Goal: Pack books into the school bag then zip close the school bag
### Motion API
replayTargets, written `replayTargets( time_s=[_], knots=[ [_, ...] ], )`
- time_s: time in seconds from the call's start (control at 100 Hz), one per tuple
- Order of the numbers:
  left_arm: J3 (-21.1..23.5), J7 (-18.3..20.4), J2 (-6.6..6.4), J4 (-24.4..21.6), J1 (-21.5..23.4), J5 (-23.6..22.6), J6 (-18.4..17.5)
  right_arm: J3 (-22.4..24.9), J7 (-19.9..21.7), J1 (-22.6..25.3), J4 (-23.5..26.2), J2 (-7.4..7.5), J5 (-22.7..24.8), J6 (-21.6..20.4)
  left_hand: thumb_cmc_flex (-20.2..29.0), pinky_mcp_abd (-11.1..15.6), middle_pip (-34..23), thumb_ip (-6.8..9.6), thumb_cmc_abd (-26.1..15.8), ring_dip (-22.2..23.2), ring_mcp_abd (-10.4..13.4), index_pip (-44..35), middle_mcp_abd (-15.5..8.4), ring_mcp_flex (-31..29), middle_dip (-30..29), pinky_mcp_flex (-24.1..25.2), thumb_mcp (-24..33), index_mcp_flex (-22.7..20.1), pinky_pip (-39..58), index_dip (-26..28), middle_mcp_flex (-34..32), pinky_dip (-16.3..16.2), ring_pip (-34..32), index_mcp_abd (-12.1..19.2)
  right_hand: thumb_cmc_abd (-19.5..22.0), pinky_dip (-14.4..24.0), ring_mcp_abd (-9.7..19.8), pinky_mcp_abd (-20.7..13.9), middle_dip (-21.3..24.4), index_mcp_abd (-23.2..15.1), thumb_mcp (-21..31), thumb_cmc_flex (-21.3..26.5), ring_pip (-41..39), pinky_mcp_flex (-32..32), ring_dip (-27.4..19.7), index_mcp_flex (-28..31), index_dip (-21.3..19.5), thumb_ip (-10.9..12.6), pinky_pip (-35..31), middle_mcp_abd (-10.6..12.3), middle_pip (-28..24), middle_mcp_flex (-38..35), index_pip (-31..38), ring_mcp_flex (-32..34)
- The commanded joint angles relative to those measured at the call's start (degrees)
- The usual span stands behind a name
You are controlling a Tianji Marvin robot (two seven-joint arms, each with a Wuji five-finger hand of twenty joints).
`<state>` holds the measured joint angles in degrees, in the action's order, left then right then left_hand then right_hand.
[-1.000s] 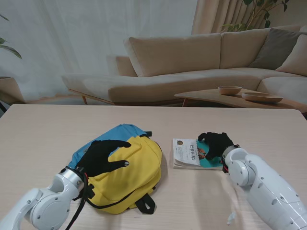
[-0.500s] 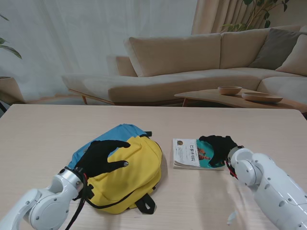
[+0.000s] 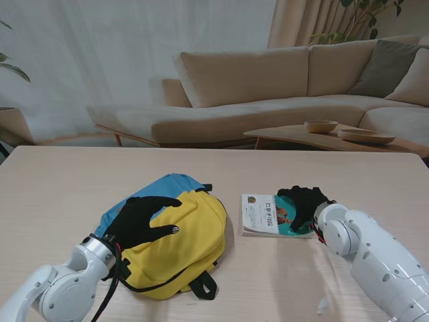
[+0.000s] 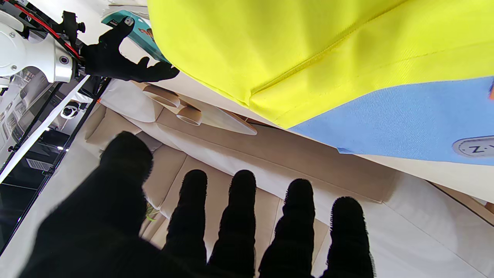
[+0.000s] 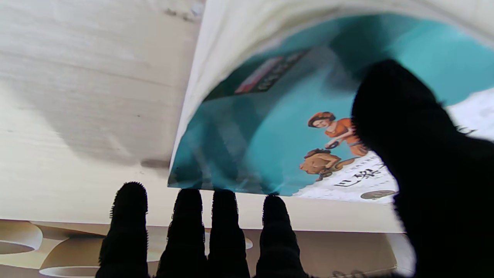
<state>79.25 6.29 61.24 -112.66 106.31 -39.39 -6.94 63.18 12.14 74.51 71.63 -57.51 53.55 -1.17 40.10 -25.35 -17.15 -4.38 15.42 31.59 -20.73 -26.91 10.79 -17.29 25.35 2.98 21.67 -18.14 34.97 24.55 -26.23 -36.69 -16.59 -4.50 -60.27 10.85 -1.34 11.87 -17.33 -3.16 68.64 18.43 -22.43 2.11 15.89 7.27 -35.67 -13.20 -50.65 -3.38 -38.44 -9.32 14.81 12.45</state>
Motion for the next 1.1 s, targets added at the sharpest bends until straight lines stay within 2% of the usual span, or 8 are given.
replayTargets(
  time_s=[0.0,0.21,0.25,0.47,0.62,0.98,1.06,1.09],
  knots=[
    [0.1,0.9,0.23,-0.7,0.6,0.0,-0.1,-1.3,0.8,1.8,-1.6,-0.47,0.7,-0.1,-1.0,1.2,-0.5,1.71,0.8,-0.5,1.1,-0.1,-0.9,0.4,0.7,0.5,1.8,1.8,-1.9,0.3,1.7,-1.1,0.7,-1.0,-0.9,1.1,0.8,1.2,-7.3,1.4,4.6,8.6,-2.9,0.1,1.5,-1.9,1.7,2.4,-1.8,2.6,-15.7,-4.1,2.5,1.9],
    [0.2,0.5,0.27,-0.8,0.8,-0.5,-0.4,-2.7,-0.2,1.4,-2.6,-0.48,0.7,-0.2,-1.1,1.2,-0.5,1.69,0.9,-0.5,1.0,-0.2,-0.8,0.5,0.7,0.5,1.9,1.8,-1.9,0.3,1.8,-1.1,0.8,-1.0,-1.8,2.0,1.1,1.9,-12.0,3.1,6.3,11.4,-7.5,1.1,3.9,-1.0,4.2,2.8,-3.0,3.9,-20.7,-7.4,8.7,3.8],
    [0.3,0.4,0.27,-0.9,0.9,-0.6,-0.4,-2.9,-0.8,1.4,-2.8,-0.55,0.6,-0.3,-1.2,1.2,-0.5,1.68,0.9,-0.5,1.1,-0.1,-1.0,0.6,0.7,0.5,1.9,1.8,-1.9,0.3,1.8,-1.1,0.8,-1.0,-2.2,2.2,1.1,2.1,-13.4,3.2,6.6,11.9,-8.2,1.1,4.3,-1.3,7.6,2.8,-3.0,4.0,-20.4,-8.0,11.6,4.3],
    [0.4,0.4,0.24,-1.0,1.1,-0.8,-0.7,-3.8,-2.3,1.3,-3.3,-0.72,0.7,-0.4,-1.3,1.2,-0.5,1.66,1.0,-0.5,1.2,0.0,-1.0,0.8,0.7,0.7,1.9,2.2,-2.0,0.2,2.1,-1.1,0.8,-1.1,-2.6,2.8,0.8,2.8,-15.9,5.9,8.0,13.9,-11.8,2.5,6.1,0.0,9.3,3.4,-4.1,4.6,-24.2,-10.8,13.5,6.8],
    [0.4,0.3,0.25,-1.0,1.1,-1.0,-0.7,-4.6,-3.7,1.1,-3.9,-0.97,0.1,0.1,-1.3,1.4,-0.7,1.66,1.2,-0.5,1.3,0.0,-1.0,1.0,0.9,0.7,2.0,2.4,-2.1,0.2,2.4,-1.1,0.8,-1.2,-3.5,3.5,0.4,3.1,-19.9,8.3,9.2,15.1,-17.8,3.4,9.1,0.9,11.7,3.3,-5.1,5.7,-28.7,-12.5,14.6,7.9],
    [0.4,0.6,0.16,-1.1,1.1,-1.6,-0.8,-7.5,-4.9,-0.5,-5.7,-1.5,-2.2,2.1,-1.6,1.6,-0.8,1.59,1.6,-0.4,1.7,0.2,-1.1,1.8,1.2,1.0,2.2,3.5,-2.4,0.1,3.5,-1.1,1.0,-1.2,-4.5,5.6,2.7,1.0,-40.1,8.9,10.0,16.7,-37.3,4.9,18.7,-0.9,14.2,3.2,-7.8,12.5,-33.6,-14.9,17.0,8.3],
    [0.4,0.7,0.14,-1.1,1.2,-1.8,-0.9,-7.8,-4.9,-0.6,-5.6,-1.51,-2.1,2.5,-1.7,1.7,-0.8,1.58,1.6,-0.4,1.7,0.2,-1.2,1.9,1.2,1.1,2.2,3.7,-2.4,0.1,3.6,-1.1,1.0,-1.2,-4.6,5.7,2.6,0.7,-40.3,8.7,9.8,15.5,-36.3,4.4,18.3,-1.2,14.2,3.0,-7.7,11.8,-32.2,-13.7,16.9,7.5],
    [0.5,0.7,0.13,-1.1,1.2,-1.9,-0.9,-7.9,-5.1,-0.5,-5.5,-1.55,-2.0,2.8,-1.7,1.7,-0.8,1.57,1.6,-0.4,1.7,0.3,-1.3,2.0,1.2,1.2,2.2,3.8,-2.5,0.1,3.8,-1.1,1.0,-1.3,-5.1,5.5,2.2,0.9,-37.9,8.7,9.8,14.8,-33.2,3.9,16.9,-1.4,14.4,2.9,-7.2,10.6,-30.2,-12.6,16.6,6.9]
  ],
)
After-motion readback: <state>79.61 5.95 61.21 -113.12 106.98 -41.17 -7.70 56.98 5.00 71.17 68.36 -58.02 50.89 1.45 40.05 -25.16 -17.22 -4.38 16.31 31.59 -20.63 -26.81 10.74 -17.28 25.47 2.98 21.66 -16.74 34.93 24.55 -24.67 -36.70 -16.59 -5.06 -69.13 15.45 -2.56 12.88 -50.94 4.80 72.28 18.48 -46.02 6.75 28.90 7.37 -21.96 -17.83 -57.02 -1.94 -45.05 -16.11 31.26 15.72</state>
